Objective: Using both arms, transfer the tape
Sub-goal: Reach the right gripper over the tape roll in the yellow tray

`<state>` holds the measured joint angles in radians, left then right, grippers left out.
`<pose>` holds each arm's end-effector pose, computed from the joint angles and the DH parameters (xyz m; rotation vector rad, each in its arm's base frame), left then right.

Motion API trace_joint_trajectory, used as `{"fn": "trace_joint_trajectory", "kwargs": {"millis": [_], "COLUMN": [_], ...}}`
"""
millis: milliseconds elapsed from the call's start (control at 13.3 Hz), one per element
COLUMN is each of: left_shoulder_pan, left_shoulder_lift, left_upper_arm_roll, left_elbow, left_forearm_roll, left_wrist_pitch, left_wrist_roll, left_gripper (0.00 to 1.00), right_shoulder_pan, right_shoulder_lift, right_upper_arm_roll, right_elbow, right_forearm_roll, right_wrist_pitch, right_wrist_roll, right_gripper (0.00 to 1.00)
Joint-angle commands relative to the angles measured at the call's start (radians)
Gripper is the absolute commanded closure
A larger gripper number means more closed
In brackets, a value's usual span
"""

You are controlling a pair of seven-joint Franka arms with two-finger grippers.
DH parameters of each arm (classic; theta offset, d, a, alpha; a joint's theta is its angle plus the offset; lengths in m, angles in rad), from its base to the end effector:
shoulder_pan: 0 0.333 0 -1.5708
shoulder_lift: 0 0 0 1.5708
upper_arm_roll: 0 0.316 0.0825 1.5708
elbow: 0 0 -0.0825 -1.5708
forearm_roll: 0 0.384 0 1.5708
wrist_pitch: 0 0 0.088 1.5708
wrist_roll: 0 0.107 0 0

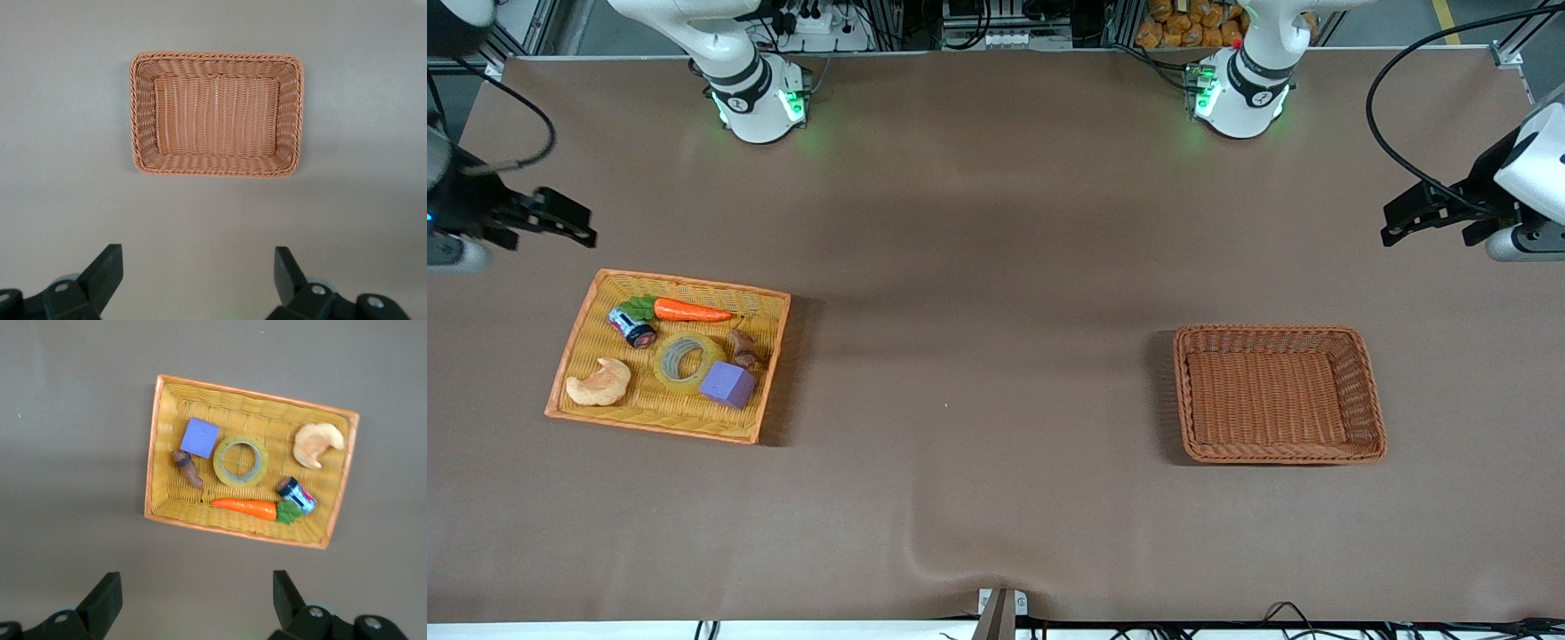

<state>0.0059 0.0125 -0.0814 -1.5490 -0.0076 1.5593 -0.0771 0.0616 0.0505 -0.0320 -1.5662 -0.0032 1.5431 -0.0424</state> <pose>0.5558 -0.0426 0.6268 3.1332 0.0024 -0.0044 0.5654 0.0168 0.5961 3.1331 0.1129 -0.1154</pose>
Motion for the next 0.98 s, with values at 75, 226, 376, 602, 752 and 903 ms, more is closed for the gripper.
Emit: {"fn": "trace_joint_trajectory", "kwargs": {"millis": [75, 226, 376, 602, 752, 903], "left_shoulder_pan": [0.034, 0.065, 0.069, 0.089, 0.112, 0.117], "left_shoulder_lift": [0.003, 0.004, 0.009, 0.027, 0.04, 0.043], "left_upper_arm_roll": [-0.005, -0.005, -0.005, -0.003, -0.005, -0.005], "left_elbow": [-0.002, -0.006, -0.006, -0.005, -0.003, -0.009], "left_forearm_roll": [-0.005, -0.029, -0.029, -0.031, -0.029, -0.026], "left_wrist_pitch": [0.004, -0.002, -0.004, -0.001, 0.005, 0.005], "left_wrist_roll": [0.003, 0.01, -0.006, -0.012, 0.002, 0.005], "left_gripper": [0.0, 0.0, 0.0, 0.0, 0.0, 0.0], "right_shoulder_pan": [0.015, 0.027, 0.044, 0.038, 0.034, 0.008], "right_shoulder_lift": [-0.003, 0.003, 0.031, 0.04, 0.045, 0.066], "right_upper_arm_roll": [-0.005, -0.005, -0.005, -0.006, -0.006, -0.008], "right_elbow": [-0.118, -0.159, -0.21, -0.326, -0.423, -0.503], "right_forearm_roll": [0.017, 0.017, 0.015, 0.014, 0.014, 0.014], "right_wrist_pitch": [0.132, 0.19, 0.228, 0.377, 0.499, 0.622], "right_wrist_roll": [-0.077, -0.082, -0.135, -0.234, -0.316, -0.491], "right_gripper": [0.0, 0.0, 0.0, 0.0, 0.0, 0.0]}}
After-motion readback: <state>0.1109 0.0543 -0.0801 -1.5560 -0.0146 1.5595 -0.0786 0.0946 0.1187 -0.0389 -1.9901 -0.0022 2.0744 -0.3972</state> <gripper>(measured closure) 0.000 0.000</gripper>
